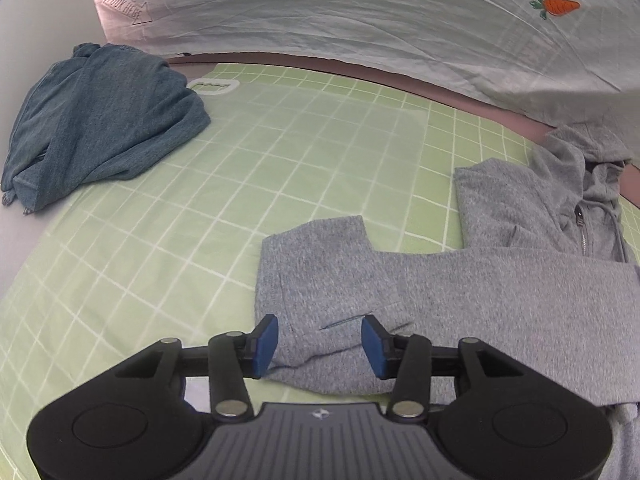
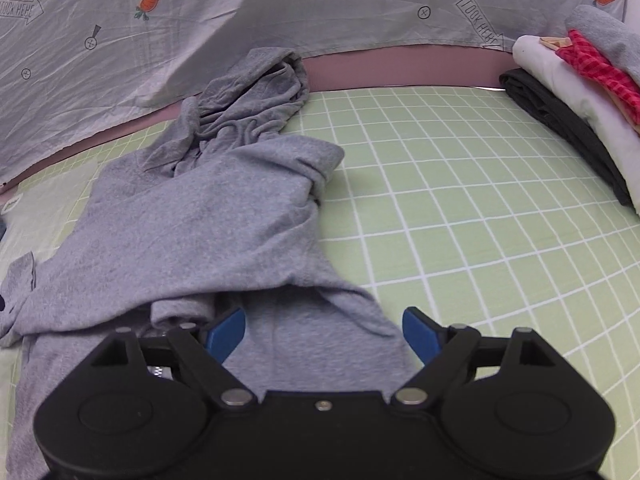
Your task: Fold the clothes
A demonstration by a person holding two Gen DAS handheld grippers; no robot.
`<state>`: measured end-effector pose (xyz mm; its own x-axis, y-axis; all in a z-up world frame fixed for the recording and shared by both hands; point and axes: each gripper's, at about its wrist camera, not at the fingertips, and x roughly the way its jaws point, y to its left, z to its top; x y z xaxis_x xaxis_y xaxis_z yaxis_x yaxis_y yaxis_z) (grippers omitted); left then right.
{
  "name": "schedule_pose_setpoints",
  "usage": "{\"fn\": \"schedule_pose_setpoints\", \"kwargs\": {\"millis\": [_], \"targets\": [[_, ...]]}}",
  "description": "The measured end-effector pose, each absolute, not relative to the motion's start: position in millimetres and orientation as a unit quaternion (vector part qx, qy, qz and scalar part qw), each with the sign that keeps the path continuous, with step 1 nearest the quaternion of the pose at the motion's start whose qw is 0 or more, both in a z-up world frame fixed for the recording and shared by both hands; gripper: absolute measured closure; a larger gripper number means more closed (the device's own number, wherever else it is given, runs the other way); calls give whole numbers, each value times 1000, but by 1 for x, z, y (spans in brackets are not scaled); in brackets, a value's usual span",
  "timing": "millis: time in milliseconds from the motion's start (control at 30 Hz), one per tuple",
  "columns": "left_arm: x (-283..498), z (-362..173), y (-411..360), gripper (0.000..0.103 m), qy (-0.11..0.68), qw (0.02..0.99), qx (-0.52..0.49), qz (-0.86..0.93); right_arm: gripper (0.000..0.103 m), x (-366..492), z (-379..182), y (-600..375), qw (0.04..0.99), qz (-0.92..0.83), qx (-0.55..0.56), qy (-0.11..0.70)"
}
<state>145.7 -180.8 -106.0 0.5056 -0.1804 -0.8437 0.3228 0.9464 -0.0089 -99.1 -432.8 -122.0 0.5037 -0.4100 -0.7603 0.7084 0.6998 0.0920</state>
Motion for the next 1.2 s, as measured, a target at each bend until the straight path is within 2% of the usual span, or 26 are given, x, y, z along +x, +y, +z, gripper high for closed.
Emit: {"fn": "schedule_pose_setpoints", "kwargs": {"millis": [100,233,333,567,767,933,1033,1200], "targets": [[154,-114,-183,49,475,858,102,-167,11,-82,-132,-407,844,-332,206,366],[161,-123,-181,41,474,853,113,-187,11,-61,-141,-378,850,-331,180,369],[164,-130,-178,40,478,850,114,-190,11,-51,-139,-376,851,-349,149,364],[171,-140,-167,25,490,846,91,-188,10,-28,-140,-378,837,-398,57,371],[172,-142,-164,18,486,849,90,-184,10,-56,-117,-413,831,-452,126,299],[174,-144,-165,14,488,849,91,-181,9,-53,-138,-429,800,-468,107,359],[174,-144,-165,13,489,849,91,-180,9,-61,-133,-431,801,-470,162,334],[174,-144,-165,12,490,848,92,-178,7,-41,-135,-428,829,-428,109,343]]}}
